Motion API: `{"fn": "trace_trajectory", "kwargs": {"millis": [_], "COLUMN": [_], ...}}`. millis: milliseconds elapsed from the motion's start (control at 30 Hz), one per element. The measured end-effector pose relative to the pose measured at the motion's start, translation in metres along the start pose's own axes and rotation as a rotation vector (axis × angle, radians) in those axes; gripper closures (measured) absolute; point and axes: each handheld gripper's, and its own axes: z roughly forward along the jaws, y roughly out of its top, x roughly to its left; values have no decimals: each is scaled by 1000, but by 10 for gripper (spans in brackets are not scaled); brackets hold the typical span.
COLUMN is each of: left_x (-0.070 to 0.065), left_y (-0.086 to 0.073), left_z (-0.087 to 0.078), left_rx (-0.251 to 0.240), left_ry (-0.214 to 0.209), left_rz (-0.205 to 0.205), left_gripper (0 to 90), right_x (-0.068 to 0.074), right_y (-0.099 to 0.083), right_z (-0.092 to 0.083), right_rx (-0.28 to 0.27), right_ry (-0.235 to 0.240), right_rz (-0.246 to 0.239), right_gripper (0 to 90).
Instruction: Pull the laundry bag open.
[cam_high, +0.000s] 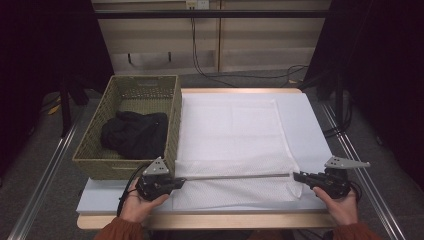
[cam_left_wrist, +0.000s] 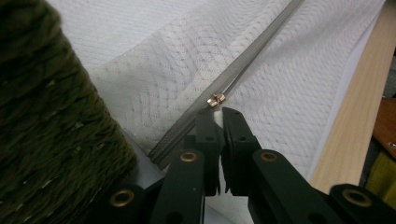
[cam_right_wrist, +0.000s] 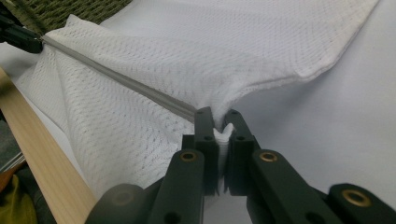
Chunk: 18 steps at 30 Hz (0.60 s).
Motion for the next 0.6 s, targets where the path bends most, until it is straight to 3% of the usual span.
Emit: {"fn": "trace_trajectory", "kwargs": {"millis": [600], "left_x": [5], "left_y": [-9], "left_z": [-11], "left_rx": [-4], "left_ry": [24], "left_rz": [-22], "left_gripper": [862], "right_x": [-1], "right_y": [-1], "right_z": [1], "right_rx": [2], "right_ry": [-3], "right_rz": [0], "right_gripper": [864]}}
